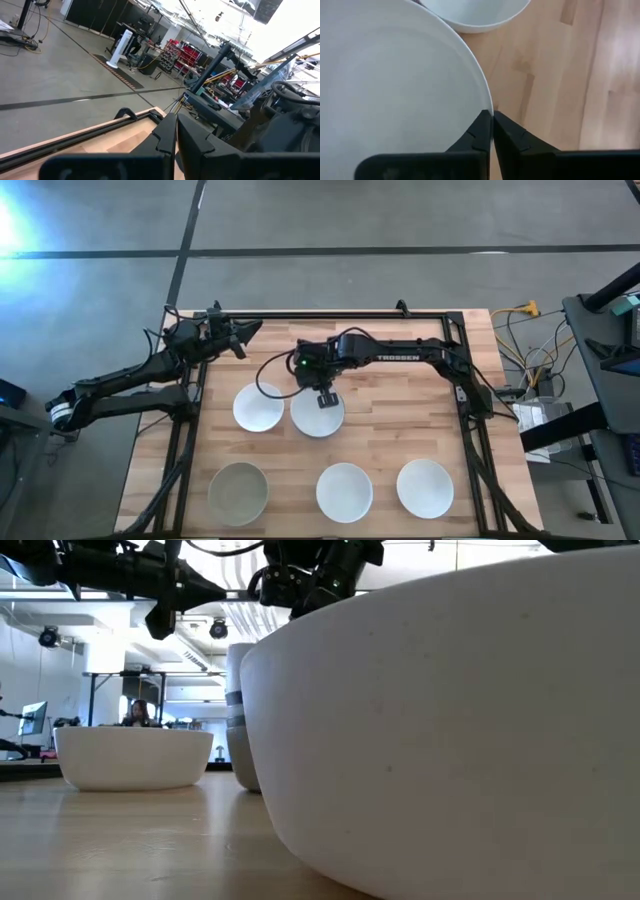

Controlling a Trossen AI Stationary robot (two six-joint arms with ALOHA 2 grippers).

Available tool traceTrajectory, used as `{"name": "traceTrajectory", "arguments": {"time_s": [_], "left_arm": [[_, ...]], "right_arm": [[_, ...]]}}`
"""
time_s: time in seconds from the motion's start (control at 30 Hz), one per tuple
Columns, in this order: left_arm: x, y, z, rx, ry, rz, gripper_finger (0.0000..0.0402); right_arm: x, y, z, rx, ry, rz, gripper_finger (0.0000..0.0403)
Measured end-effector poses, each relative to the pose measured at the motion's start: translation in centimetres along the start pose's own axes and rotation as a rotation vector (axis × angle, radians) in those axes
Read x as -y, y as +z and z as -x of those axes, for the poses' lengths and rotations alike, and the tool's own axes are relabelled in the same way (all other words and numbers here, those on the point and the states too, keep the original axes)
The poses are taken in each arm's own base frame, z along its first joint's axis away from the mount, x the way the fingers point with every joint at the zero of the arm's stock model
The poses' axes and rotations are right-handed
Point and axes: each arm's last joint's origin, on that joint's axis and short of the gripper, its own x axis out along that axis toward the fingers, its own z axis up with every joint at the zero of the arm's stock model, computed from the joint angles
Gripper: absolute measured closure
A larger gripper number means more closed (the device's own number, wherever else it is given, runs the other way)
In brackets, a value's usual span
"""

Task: Nest bowls inside each other
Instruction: Stack the white bowl on top of the black bowl

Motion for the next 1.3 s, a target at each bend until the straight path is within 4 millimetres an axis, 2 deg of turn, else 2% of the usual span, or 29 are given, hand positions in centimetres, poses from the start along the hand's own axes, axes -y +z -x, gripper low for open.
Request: {"name": "traceTrajectory", "arguments": {"time_s": [0.67, 1.3], "left_arm": [[0.0, 0.0, 0.0, -0.001, 0.001, 0.0, 0.0402], [0.0, 0.0, 0.0, -0.001, 0.001, 0.0, 0.0402]], "right_arm": [[-0.4, -0.8, 0.7, -0.104, 0.055, -0.028, 0.0394], [-1.0, -1.8, 0.0, -0.17, 0.127, -0.033, 0.0394]]}}
